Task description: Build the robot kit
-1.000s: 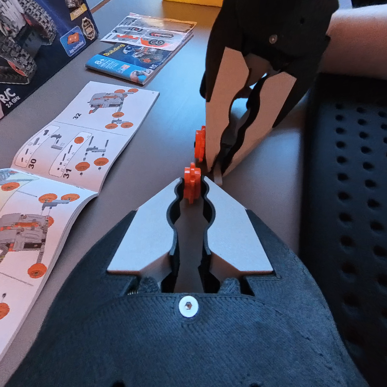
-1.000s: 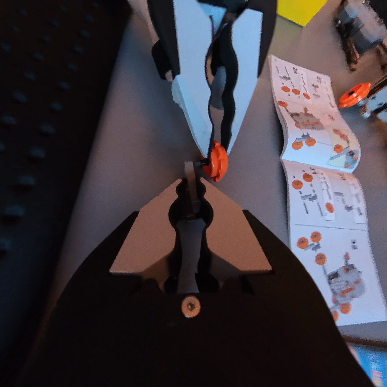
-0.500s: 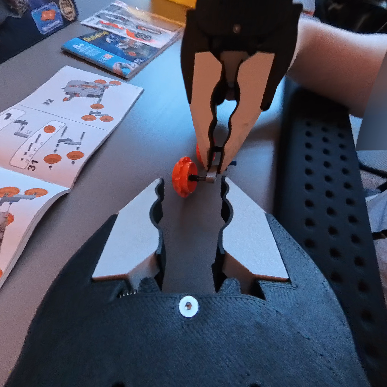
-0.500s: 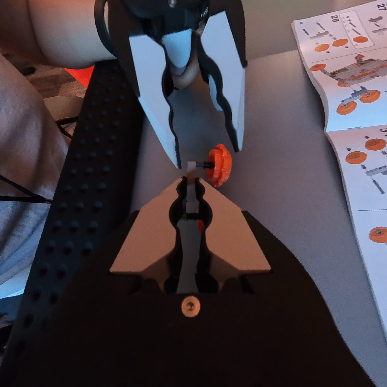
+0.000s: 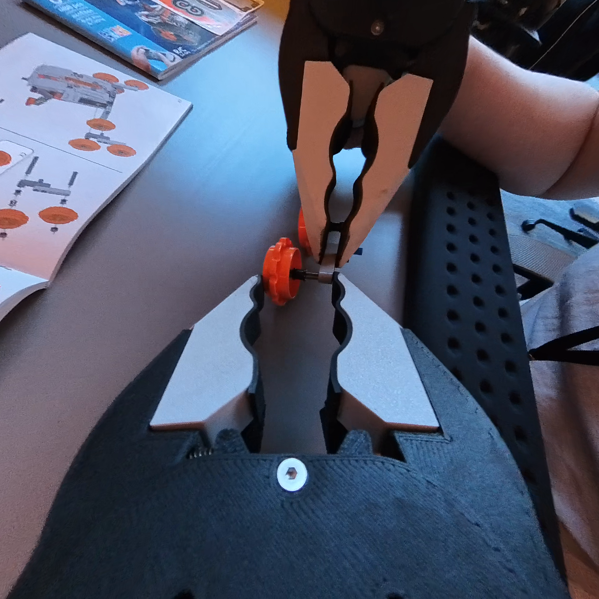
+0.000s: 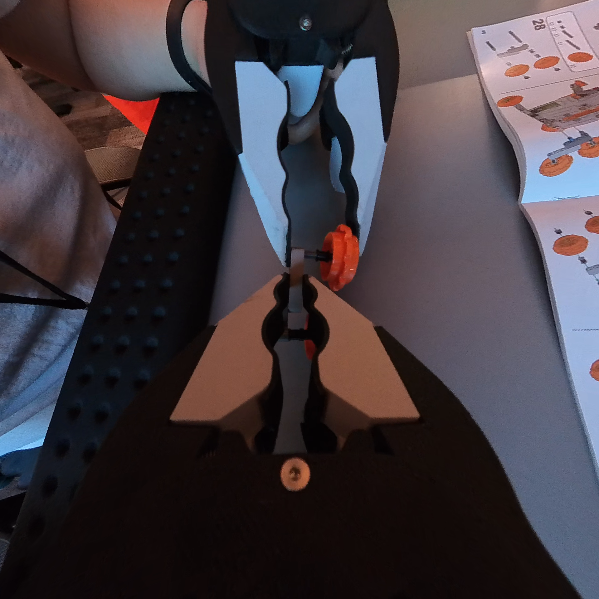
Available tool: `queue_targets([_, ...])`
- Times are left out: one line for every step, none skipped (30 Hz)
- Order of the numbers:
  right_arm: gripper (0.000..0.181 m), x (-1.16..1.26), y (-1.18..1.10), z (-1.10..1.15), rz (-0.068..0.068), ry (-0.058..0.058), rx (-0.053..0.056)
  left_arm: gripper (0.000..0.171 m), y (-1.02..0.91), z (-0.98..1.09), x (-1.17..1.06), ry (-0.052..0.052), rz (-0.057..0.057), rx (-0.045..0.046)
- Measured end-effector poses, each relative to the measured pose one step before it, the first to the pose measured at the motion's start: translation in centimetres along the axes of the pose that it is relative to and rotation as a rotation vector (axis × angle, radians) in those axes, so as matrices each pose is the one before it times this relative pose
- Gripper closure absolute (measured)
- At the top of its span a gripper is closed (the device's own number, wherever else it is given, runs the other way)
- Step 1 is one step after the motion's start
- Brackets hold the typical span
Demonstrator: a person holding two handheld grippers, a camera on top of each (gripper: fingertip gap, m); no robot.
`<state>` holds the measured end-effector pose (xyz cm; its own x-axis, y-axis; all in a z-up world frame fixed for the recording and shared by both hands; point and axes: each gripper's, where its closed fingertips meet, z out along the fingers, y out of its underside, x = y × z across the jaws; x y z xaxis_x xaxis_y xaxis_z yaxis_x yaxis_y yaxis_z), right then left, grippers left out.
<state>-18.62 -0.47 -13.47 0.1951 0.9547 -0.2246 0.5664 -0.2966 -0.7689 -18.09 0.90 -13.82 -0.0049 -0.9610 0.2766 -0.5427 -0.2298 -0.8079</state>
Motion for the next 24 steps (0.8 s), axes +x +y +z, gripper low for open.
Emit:
queue_targets([0.175, -0.043, 0.006, 0.010, 0.0009, -0.0038, 0.0009, 0.133, 0.032, 0.027, 0.044, 0.0106, -0.0116, -0.00170])
queue_targets([0.175, 0.002, -0.017, 0.006, 0.0004, -0.0008, 0.0023, 0.133, 0.020, 0.006, 0.012, 0.0068, -0.0093, -0.00183])
queue_targets([0.175, 0.007, -0.002, -0.009, 0.0018, -0.0012, 0.0012, 0.133, -0.002, 0.004, -0.007, 0.0025, -0.0045, -0.00038])
queue_targets([0.175, -0.001, 0.014, 0.003, 0.0025, -0.0014, -0.0001, 0.133, 0.030, 0.006, 0.000, 0.0021, -0.0026, -0.00157])
queue_targets([0.175, 0.000, 0.021, 0.014, 0.0010, 0.0003, -0.0008, 0.133, 0.047, 0.023, -0.006, 0.0027, -0.0054, -0.00341])
queue_targets([0.175, -0.027, 0.011, 0.013, 0.0012, -0.0019, -0.0013, 0.133, 0.048, 0.016, 0.028, 0.0057, -0.0090, -0.00313])
queue_targets([0.175, -0.041, 0.001, 0.022, 0.0028, -0.0026, -0.0012, 0.133, 0.054, 0.011, 0.045, 0.0087, -0.0098, -0.00366])
queue_targets([0.175, 0.027, -0.018, 0.013, 0.0027, 0.0004, 0.0010, 0.133, 0.039, -0.007, 0.006, 0.0059, -0.0068, -0.00120])
queue_targets([0.175, 0.054, -0.034, 0.000, 0.0032, -0.0004, 0.0040, 0.133, -0.009, -0.019, -0.020, 0.0026, -0.0050, 0.00072])
queue_targets([0.175, 0.137, -0.090, -0.008, 0.0045, 0.0010, 0.0099, 0.133, -0.043, -0.046, -0.083, -0.0022, -0.0058, 0.00343])
queue_targets([0.175, 0.122, -0.055, -0.018, 0.0146, -0.0029, 0.0084, 0.133, -0.059, -0.046, -0.123, -0.0037, -0.0059, 0.00405])
queue_targets([0.175, 0.080, 0.023, 0.015, 0.0192, -0.0060, 0.0006, 0.133, 0.003, 0.011, -0.075, -0.0004, -0.0072, -0.00023])
queue_targets([0.174, 0.045, 0.029, 0.025, 0.0110, -0.0056, -0.0005, 0.133, 0.081, 0.053, -0.062, -0.0012, -0.0043, -0.00524])
queue_targets([0.170, -0.066, 0.067, 0.009, 0.0053, -0.0066, -0.0008, 0.133, 0.083, 0.064, -0.011, -0.0015, 0.0000, -0.00610])
queue_targets([0.168, -0.100, 0.053, -0.087, 0.0000, -0.0049, -0.0017, 0.133, 0.029, 0.050, 0.009, -0.0012, 0.0025, -0.00325])
queue_targets([0.169, 0.155, -0.014, -0.182, -0.0030, 0.0097, 0.0007, 0.133, 0.009, 0.021, 0.014, 0.0014, 0.0003, -0.00128])
queue_targets([0.167, 0.436, -0.018, -0.260, -0.0034, 0.0283, 0.0021, 0.133, -0.016, -0.007, -0.058, -0.0009, -0.0051, 0.00091])
queue_targets([0.164, 0.328, 0.041, -0.251, -0.0012, 0.0185, 0.0009, 0.133, -0.011, -0.013, -0.051, 0.0010, -0.0074, 0.00171])
queue_targets([0.163, 0.159, -0.032, -0.230, 0.0126, 0.0032, 0.0054, 0.133, -0.015, -0.012, -0.041, 0.0014, -0.0063, 0.00122])
queue_targets([0.162, 0.250, 0.032, -0.184, 0.0154, 0.0052, 0.0023, 0.133, -0.038, -0.032, -0.055, -0.0009, -0.0046, 0.00246])
queue_targets([0.162, 0.079, -0.059, -0.174, 0.0083, -0.0050, 0.0057, 0.133, -0.015, -0.013, -0.041, -0.0009, -0.0032, 0.00123])
queue_targets([0.160, 0.031, -0.111, -0.151, 0.0047, -0.0062, 0.0057, 0.133, 0.017, 0.004, -0.008, 0.0007, -0.0025, -0.00124])
queue_targets([0.152, 0.216, -0.098, -0.115, 0.0031, 0.0055, 0.0034, 0.133, 0.000, -0.024, -0.032, -0.0016, -0.0013, 0.00073])
queue_targets([0.147, -0.082, -0.144, -0.079, 0.0036, -0.0138, 0.0079, 0.133, 0.008, -0.028, -0.014, -0.0005, -0.0017, 0.00013])
